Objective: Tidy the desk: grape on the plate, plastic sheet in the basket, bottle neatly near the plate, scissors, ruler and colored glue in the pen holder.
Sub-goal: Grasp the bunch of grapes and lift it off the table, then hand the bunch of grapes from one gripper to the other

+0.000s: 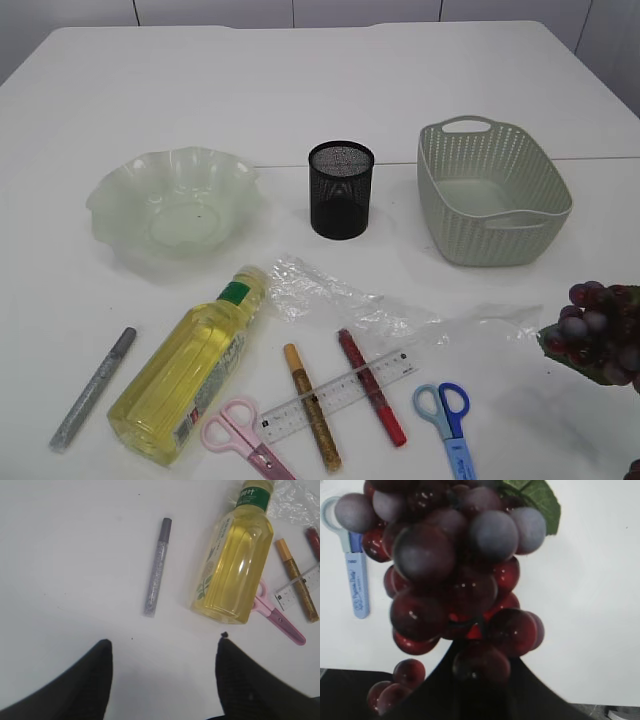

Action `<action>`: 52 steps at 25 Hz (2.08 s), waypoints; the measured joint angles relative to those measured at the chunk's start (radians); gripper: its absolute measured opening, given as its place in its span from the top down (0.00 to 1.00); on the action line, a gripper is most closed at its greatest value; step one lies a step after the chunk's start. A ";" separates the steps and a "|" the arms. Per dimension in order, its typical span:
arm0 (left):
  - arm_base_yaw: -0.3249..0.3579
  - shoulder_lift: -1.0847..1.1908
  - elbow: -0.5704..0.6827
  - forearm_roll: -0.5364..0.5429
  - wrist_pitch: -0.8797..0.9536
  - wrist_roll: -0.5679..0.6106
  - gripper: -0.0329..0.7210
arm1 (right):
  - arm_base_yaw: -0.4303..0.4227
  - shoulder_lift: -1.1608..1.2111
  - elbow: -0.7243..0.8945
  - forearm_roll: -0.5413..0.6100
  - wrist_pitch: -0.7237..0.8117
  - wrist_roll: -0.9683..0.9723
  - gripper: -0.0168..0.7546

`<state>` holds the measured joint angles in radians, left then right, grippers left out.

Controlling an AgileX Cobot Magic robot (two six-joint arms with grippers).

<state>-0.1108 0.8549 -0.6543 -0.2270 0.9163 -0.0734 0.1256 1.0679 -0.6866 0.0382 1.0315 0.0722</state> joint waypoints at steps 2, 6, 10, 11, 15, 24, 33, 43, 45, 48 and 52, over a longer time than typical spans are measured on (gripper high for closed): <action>0.000 0.000 0.000 -0.002 0.000 0.010 0.32 | 0.000 -0.047 -0.004 0.044 0.032 -0.026 0.87; 0.000 0.000 0.000 -0.048 0.000 0.048 0.32 | 0.004 -0.076 -0.046 0.222 0.080 -0.130 0.87; 0.000 0.000 0.000 -0.107 0.000 0.092 0.33 | 0.021 -0.061 -0.109 0.332 0.092 -0.192 0.87; 0.000 0.000 0.000 -0.124 0.000 0.104 0.34 | 0.028 -0.053 -0.128 0.342 0.095 -0.198 0.87; 0.000 0.000 0.000 -0.179 0.000 0.145 0.34 | 0.059 -0.016 -0.200 0.373 0.120 -0.210 0.87; 0.000 0.000 0.000 -0.302 0.000 0.242 0.35 | 0.173 0.035 -0.330 0.598 0.127 -0.343 0.88; 0.000 0.014 0.000 -0.853 -0.031 0.524 0.30 | 0.189 0.052 -0.350 0.787 0.127 -0.480 0.88; -0.007 0.156 0.000 -1.443 0.059 0.755 0.24 | 0.192 0.052 -0.350 0.928 0.112 -0.579 0.88; -0.039 0.183 0.000 -1.479 0.061 0.771 0.24 | 0.192 0.052 -0.350 0.935 0.107 -0.588 0.88; -0.117 0.222 0.000 -1.518 0.057 0.816 0.24 | 0.192 0.052 -0.350 0.954 0.105 -0.609 0.88; -0.214 0.288 -0.020 -1.528 0.030 0.856 0.23 | 0.192 0.052 -0.350 0.962 0.098 -0.622 0.88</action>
<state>-0.3248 1.1427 -0.6746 -1.7554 0.9460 0.7824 0.3174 1.1201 -1.0363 1.0000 1.1298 -0.5495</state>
